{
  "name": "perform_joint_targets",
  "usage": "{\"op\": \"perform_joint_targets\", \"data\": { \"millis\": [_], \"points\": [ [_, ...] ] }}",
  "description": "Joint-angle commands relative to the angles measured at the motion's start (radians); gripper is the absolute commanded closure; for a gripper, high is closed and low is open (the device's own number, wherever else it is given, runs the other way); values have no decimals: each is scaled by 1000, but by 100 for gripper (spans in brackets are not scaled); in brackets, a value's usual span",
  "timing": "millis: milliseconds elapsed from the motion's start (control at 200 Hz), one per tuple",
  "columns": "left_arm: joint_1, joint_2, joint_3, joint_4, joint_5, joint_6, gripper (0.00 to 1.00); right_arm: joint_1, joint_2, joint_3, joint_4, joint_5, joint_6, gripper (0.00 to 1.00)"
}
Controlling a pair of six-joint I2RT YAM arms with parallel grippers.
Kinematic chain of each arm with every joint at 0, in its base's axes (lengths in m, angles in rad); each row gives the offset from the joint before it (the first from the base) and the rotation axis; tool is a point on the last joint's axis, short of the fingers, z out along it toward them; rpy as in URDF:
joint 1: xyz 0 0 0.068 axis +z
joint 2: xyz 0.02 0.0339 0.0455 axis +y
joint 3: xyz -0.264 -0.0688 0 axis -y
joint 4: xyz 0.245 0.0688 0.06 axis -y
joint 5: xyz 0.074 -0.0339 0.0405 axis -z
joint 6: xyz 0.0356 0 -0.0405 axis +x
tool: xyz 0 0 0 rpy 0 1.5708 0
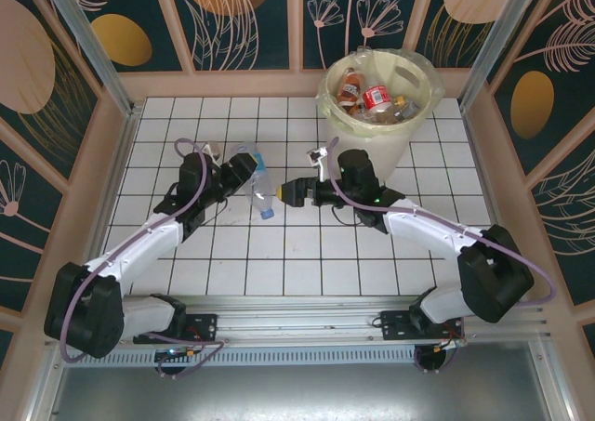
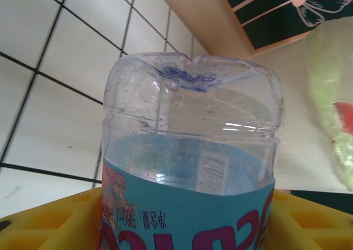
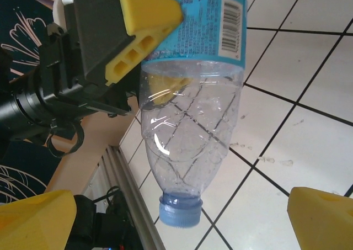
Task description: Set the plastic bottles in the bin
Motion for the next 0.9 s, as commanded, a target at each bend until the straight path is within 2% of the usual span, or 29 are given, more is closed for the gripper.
{"op": "perform_joint_targets", "data": {
  "millis": [0,290,896],
  "points": [
    [-18,21,42,54,22,-83,37,-6,9,32,68,-13,26,1],
    [-53,54,100,63,48,-115,37,-16,46,45,128,-47,37,1],
    [-107,99,104,179,63,-176,36,-48,146,93,211,-87,75,3]
  ]
}}
